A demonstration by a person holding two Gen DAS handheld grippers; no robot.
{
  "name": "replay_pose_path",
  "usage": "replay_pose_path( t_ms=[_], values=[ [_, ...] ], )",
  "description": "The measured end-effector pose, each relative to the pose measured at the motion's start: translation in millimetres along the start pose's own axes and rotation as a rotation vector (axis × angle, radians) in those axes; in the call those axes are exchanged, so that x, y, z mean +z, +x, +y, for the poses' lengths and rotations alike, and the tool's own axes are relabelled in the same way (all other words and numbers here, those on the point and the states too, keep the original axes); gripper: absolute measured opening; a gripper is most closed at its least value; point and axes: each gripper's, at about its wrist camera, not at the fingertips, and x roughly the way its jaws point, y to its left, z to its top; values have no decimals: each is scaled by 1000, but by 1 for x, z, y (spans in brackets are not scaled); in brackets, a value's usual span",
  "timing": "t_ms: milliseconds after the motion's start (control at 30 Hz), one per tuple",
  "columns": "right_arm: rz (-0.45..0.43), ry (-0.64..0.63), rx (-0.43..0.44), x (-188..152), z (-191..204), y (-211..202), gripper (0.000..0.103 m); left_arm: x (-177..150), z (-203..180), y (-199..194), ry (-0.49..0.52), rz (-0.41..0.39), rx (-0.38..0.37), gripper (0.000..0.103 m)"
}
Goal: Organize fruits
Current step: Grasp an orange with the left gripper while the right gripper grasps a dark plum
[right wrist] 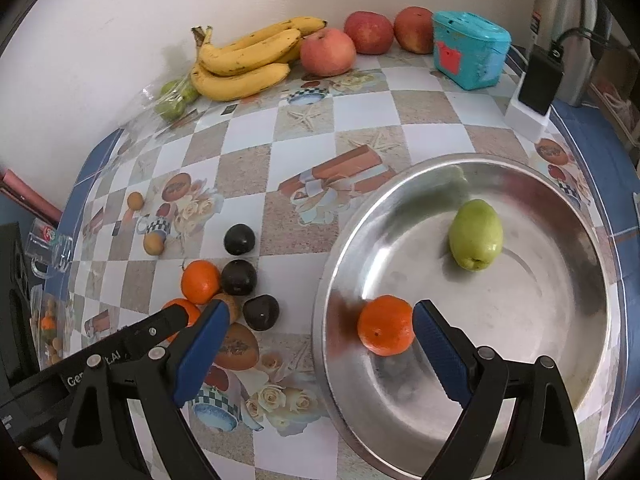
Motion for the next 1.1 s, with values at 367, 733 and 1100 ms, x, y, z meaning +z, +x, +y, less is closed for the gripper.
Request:
replay_pose_path(
  t_ms=[367,733,1100],
  values=[
    [5,-80,106,0,23,5,62,9,18,-16,-82,-51,-27,38],
    [58,-101,109,-3,31,31,52,12,19,-24,-85,-78,-46,36],
    [83,-109,82,-1,39,38,47,14,32,-17,-128,-55,-8,64]
  ],
)
